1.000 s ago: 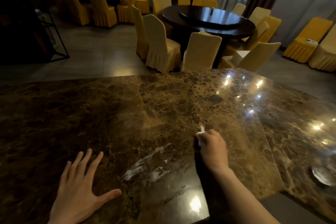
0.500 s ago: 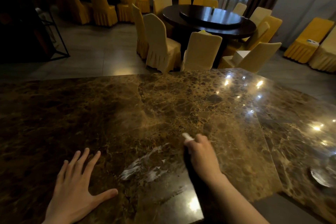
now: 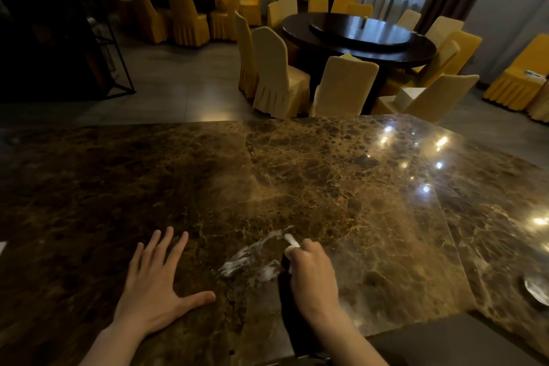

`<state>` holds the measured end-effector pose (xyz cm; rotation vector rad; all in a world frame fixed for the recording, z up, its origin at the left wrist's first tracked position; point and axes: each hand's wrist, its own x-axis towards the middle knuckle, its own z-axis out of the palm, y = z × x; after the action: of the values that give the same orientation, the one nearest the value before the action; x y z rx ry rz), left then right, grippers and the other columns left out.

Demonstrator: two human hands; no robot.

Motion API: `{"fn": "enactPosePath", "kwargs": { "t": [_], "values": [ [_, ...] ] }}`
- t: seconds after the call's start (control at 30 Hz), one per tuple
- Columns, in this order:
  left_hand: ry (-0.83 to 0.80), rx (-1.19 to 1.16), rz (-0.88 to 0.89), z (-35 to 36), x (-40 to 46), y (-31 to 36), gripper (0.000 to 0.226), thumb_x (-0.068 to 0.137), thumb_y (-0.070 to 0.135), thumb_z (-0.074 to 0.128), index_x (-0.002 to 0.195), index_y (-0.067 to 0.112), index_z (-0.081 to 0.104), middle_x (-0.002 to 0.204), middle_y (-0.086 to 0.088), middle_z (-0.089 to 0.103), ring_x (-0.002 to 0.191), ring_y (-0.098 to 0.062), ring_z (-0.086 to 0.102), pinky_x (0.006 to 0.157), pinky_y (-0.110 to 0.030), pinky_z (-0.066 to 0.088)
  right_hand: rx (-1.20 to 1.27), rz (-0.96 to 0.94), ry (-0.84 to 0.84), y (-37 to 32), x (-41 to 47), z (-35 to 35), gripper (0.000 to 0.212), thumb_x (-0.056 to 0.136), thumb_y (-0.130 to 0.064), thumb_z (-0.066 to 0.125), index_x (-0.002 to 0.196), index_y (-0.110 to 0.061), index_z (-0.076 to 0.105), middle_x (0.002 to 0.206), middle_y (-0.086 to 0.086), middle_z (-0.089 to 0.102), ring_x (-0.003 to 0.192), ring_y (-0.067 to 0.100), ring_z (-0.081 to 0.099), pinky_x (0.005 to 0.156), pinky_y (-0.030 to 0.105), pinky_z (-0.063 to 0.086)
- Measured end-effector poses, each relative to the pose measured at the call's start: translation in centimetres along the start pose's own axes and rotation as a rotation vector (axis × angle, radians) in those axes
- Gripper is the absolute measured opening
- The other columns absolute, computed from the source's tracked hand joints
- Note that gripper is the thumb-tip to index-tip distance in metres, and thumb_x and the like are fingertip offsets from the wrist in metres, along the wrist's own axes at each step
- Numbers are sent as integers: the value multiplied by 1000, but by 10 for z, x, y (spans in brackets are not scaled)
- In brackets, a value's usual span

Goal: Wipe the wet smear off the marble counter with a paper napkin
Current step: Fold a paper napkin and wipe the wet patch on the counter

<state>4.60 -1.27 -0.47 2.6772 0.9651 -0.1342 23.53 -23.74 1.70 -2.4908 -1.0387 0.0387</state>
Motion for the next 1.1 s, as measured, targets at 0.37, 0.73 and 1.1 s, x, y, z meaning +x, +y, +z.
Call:
{"fn": "enactPosePath", "kwargs": {
  "t": [0.37, 0.73, 1.1],
  "values": [
    [23, 22, 9, 8, -23, -19, 146, 46, 118, 23, 155, 36, -29, 167, 7, -35, 150, -12, -39, 128, -47, -19, -22, -97, 30, 1, -15, 14, 21, 89, -15, 72, 107, -25, 70, 97, -7, 56, 90, 12, 48, 69, 19, 41],
    [21, 56, 30, 10, -23, -21, 148, 46, 118, 21, 156, 31, -27, 166, 4, -35, 151, -15, -38, 129, -49, -17, 51, -237, -133, -49, -45, 23, 19, 81, -13, 76, 96, -23, 71, 90, -5, 57, 87, 16, 53, 58, 22, 31],
    [24, 60, 36, 11, -23, -22, 147, 48, 118, 20, 155, 30, -28, 166, 3, -35, 151, -15, -38, 129, -50, -17, 36, -245, -148, -64, -49, 31, 24, 80, -7, 73, 100, -19, 70, 96, -3, 56, 93, 18, 53, 63, 21, 33]
  ]
}}
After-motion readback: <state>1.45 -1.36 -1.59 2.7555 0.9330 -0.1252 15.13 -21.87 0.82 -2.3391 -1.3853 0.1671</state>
